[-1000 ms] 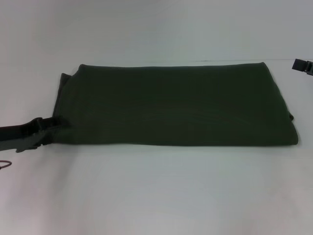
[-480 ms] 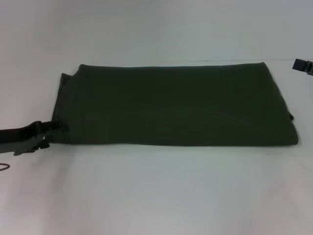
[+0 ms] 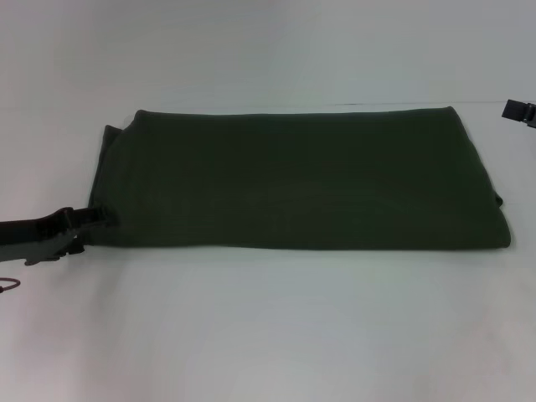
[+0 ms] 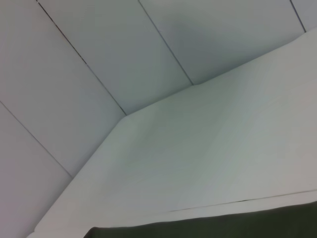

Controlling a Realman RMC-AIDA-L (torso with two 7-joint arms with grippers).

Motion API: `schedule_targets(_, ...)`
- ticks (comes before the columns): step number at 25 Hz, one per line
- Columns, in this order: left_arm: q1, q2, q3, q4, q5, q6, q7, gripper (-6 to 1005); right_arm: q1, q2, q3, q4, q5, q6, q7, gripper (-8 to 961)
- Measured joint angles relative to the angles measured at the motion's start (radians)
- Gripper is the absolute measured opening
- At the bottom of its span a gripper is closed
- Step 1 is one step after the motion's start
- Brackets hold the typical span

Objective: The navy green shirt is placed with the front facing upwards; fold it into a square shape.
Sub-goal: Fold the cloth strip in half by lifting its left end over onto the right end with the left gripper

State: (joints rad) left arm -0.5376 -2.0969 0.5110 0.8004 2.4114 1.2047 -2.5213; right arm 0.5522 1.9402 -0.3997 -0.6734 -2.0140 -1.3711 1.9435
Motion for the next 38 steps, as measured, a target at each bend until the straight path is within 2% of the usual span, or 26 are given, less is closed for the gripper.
schedule_targets(24, -0.078, 0.013, 0.028, -0.075, -0.004, -0.097, 0.01, 883, 0.0, 0.0, 0.01, 0.0, 0.0, -0.004, 0.0, 903)
schedule_targets(38, -0.062, 0.008, 0.037, -0.069, -0.004, -0.094, 0.036, 855, 0.0, 0.0, 0.01, 0.0, 0.0, 0.0, 0.0, 902)
